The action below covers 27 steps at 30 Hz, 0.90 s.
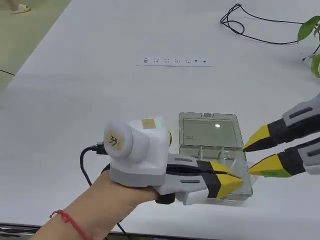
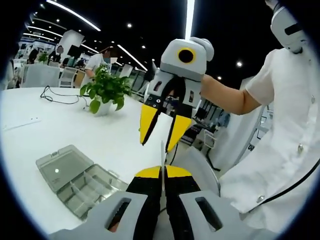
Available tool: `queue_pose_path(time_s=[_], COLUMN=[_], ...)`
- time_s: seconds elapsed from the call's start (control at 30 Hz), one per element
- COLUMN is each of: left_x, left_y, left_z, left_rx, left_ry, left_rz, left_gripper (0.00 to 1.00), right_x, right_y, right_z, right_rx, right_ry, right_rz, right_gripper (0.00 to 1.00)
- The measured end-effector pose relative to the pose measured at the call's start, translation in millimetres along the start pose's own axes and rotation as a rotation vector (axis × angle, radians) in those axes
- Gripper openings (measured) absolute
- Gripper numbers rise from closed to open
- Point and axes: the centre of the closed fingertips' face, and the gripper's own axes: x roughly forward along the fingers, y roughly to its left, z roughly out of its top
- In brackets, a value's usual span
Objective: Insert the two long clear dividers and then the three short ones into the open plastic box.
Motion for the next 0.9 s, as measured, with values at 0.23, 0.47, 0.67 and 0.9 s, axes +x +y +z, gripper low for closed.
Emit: queue_pose_path(time_s=[0.23,0.47,0.67,0.9], left_x=[0.7,-0.1,-0.8,-2.8], left_y=[-7.1,-8.1,-7.8,-1.1], left_z=[-2.9,-3.9,-3.7,-2.9], left_rx=[0.035,0.042,0.048,0.049], left_ry=[0.008,0.007,0.004,-0.009], left_rz=[-0.038,-0.051,-0.054,-0.021], left_gripper=[0.00,0.00,0.00,0.00], right_x=[4.4,7.4,8.4,11.3], right_y=[14.6,25.5,29.4,27.7], right_z=[4.0,7.7,10.4,13.6], right_rx=[-0.001,0.000,0.008,0.012], right_ry=[-0.020,-0.025,-0.032,-0.033], right_rz=[0.100,0.142,0.154,0.134], right_gripper=[0.11,0.04,0.03,0.03])
